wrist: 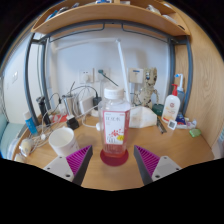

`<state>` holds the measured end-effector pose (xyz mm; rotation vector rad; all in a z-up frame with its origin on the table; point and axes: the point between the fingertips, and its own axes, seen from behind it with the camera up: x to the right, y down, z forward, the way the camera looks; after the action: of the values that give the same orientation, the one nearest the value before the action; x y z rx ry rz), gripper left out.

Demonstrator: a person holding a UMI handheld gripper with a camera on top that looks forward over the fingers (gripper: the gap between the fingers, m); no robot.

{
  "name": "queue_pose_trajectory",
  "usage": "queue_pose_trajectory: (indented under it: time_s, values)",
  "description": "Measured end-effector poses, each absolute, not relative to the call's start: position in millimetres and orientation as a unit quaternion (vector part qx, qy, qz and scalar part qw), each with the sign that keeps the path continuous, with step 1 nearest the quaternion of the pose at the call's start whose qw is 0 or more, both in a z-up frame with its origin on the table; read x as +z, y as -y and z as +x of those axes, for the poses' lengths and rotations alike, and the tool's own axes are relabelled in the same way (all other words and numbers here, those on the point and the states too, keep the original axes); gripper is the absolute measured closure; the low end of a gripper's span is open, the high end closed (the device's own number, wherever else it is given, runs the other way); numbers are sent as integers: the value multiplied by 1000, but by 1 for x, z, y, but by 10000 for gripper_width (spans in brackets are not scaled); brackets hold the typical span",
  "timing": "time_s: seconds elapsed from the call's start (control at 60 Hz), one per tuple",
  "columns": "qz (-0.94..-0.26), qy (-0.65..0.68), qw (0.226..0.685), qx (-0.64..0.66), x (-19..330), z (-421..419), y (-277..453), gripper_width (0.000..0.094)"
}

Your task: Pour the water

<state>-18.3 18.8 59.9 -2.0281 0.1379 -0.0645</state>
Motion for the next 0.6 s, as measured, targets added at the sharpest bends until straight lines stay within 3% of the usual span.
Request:
queue_pose_trajectory:
  time_s: [0.183,0.367,0.6]
  values:
    - [-872,-49,486,-14,91,-14,54,86]
    - [-873,-41,485,-35,136,6,92,92]
    - [-872,-27,489,-32,163,6,111,82]
